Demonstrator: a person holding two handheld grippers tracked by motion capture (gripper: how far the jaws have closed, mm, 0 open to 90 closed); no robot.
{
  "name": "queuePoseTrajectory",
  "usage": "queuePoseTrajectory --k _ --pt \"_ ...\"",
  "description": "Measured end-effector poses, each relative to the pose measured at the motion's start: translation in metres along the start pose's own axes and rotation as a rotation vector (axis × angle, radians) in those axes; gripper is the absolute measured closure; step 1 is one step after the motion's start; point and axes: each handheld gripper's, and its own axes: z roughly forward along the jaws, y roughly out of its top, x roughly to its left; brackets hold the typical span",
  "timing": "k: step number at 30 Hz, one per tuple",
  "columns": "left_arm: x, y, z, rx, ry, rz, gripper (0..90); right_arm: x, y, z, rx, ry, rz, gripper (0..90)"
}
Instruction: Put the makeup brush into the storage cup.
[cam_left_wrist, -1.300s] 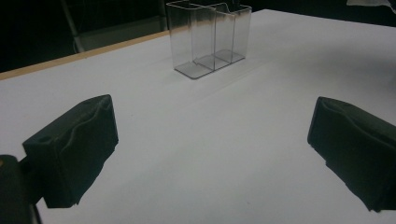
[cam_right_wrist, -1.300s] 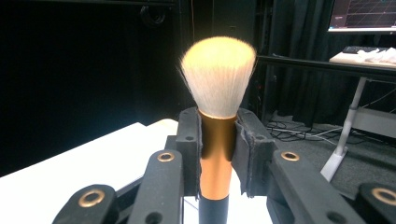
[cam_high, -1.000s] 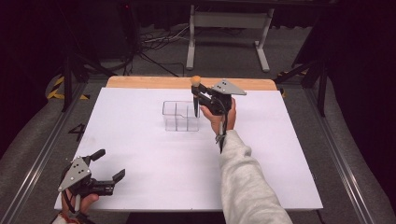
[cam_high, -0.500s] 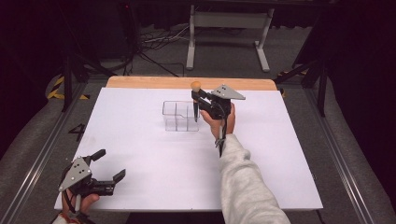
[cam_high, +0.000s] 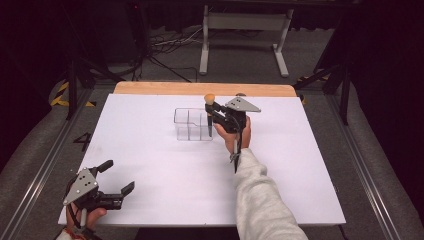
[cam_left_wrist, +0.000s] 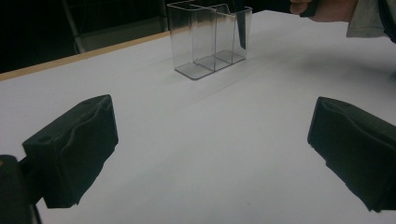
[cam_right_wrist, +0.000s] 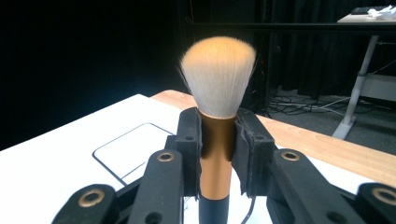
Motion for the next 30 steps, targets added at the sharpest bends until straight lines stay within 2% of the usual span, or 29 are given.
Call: queuePoseTrajectory --k 6,28,29,30 --pt "-0.0005 0.0002 0.0001 0.002 0.001 -0.001 2.4 0.0012 -0.0045 0.0005 0.011 0.002 0.003 73.6" --pt "-0.0007 0.0004 0.0006 0.007 0.002 0.000 2.5 0.0015 -0.0041 0.0008 0.023 -0.003 -0.002 73.3" --pt "-0.0008 0.0003 0.0007 0.004 0.003 0.000 2.5 0.0012 -0.0042 0.0014 0.026 0.002 -0.001 72.5" --pt "-0.0008 0.0003 0.0008 0.003 0.003 -0.001 2.5 0.0012 -0.0043 0.0019 0.034 0.009 0.002 67.7"
